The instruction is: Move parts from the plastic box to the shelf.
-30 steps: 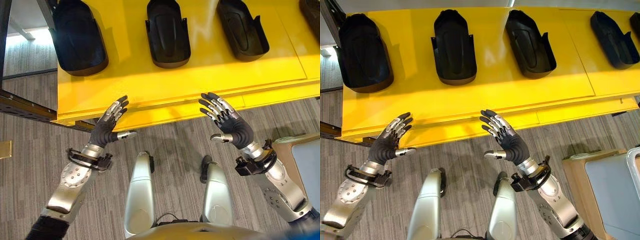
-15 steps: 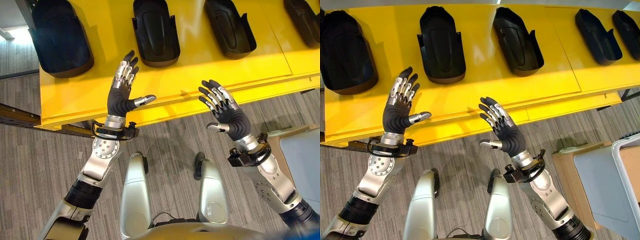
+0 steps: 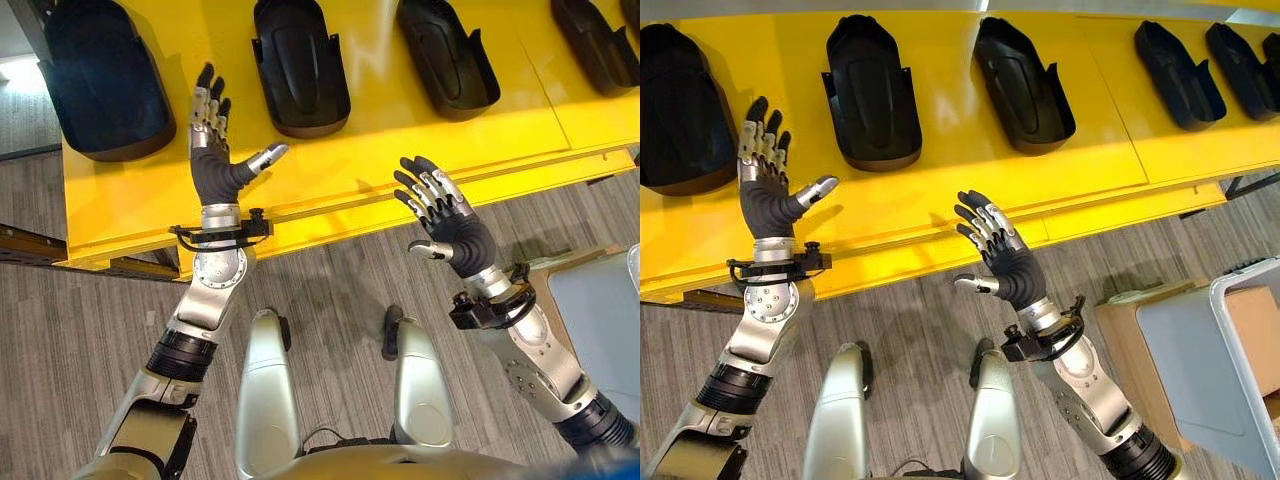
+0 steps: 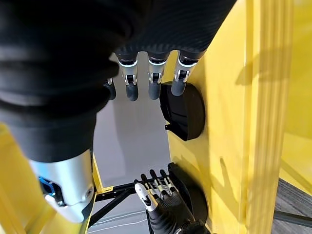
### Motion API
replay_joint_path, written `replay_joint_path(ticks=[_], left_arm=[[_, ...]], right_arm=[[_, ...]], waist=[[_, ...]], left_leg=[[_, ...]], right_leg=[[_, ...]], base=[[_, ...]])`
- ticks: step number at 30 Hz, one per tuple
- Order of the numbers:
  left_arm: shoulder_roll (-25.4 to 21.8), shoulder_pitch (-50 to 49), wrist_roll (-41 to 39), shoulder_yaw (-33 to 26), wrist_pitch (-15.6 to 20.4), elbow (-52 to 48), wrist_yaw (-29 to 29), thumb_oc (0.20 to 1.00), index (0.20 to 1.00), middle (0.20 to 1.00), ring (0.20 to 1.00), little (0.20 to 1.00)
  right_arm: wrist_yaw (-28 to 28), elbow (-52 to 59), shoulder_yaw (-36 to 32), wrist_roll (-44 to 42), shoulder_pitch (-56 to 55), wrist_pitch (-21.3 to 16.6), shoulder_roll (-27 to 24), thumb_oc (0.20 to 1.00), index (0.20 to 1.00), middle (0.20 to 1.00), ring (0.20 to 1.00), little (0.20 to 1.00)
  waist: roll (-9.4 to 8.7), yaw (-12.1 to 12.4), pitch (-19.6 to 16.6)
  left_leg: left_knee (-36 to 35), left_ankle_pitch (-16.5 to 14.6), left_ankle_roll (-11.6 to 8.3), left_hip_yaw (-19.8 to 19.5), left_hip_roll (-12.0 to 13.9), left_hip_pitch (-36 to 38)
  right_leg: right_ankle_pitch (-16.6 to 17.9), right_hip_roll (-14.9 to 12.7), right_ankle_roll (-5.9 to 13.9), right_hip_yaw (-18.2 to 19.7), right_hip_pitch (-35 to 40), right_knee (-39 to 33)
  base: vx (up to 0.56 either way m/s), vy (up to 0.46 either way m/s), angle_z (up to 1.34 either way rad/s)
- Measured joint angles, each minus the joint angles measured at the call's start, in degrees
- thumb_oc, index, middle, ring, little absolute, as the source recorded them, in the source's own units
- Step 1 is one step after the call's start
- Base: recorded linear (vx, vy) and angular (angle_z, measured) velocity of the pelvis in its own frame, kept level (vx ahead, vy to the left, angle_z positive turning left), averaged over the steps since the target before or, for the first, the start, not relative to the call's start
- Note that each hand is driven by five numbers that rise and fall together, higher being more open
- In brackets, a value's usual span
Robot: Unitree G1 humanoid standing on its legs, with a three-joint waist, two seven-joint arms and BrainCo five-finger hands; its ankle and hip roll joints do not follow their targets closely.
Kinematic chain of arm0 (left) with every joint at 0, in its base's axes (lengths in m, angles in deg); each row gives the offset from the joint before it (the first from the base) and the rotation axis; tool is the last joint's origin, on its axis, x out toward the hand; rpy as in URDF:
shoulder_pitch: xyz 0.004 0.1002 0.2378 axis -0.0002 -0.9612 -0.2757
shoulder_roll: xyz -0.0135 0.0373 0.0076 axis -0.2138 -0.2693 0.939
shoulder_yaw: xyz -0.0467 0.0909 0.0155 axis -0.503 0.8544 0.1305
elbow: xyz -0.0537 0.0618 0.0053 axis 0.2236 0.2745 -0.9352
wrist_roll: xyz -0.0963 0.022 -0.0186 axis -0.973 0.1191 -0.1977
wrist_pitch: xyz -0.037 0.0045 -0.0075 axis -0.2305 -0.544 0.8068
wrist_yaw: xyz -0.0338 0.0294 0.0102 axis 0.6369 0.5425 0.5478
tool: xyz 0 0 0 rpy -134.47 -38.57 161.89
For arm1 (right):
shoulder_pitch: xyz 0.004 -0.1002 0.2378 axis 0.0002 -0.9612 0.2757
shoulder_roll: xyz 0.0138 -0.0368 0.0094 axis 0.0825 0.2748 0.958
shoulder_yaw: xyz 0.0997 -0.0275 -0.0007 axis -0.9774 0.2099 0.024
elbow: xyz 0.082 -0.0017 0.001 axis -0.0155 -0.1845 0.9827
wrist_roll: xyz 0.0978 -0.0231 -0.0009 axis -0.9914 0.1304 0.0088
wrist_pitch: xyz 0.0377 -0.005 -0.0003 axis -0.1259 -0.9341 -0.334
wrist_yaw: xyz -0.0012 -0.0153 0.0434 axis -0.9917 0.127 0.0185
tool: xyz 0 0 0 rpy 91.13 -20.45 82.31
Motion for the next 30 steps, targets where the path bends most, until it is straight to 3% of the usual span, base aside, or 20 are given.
replay_joint_path(ticks=[4,13,30], left_arm=[[-1.2,1.7,4.3,-0.8,-0.1,3.9,-3.4,1.000,1.000,1.000,1.000,1.000],[-3.8,4.5,7.4,-3.0,-1.3,10.7,-8.0,1.000,1.000,1.000,1.000,1.000],[-5.4,9.3,8.3,-2.0,-4.7,25.3,-7.7,1.000,1.000,1.000,1.000,1.000]], right_arm=[[0.0,0.0,0.0,0.0,0.0,0.0,0.0,1.000,1.000,1.000,1.000,1.000],[-0.9,-0.3,0.1,-0.6,-0.1,0.0,-0.1,1.000,1.000,1.000,1.000,1.000],[-2.5,-1.7,0.2,-1.7,-0.8,0.0,-0.5,1.000,1.000,1.000,1.000,1.000]], waist=[[-0.67,-0.2,-0.7],[-0.34,-1.6,-1.6],[-0.05,-2.7,-2.2]], left_leg=[[0.1,-0.2,0.07,0.8,0.2,0.0],[0.8,-0.8,0.19,1.3,0.4,-0.1],[2.0,-1.4,0.47,2.5,0.9,-1.3]], right_leg=[[0.2,0.0,0.05,0.8,-0.6,0.0],[0.2,0.1,0.15,1.3,-1.0,0.0],[0.4,0.1,0.39,2.3,-3.2,1.0]], base=[[0.00,0.006,-0.08],[0.01,0.009,-0.04],[0.00,0.005,-0.03]])
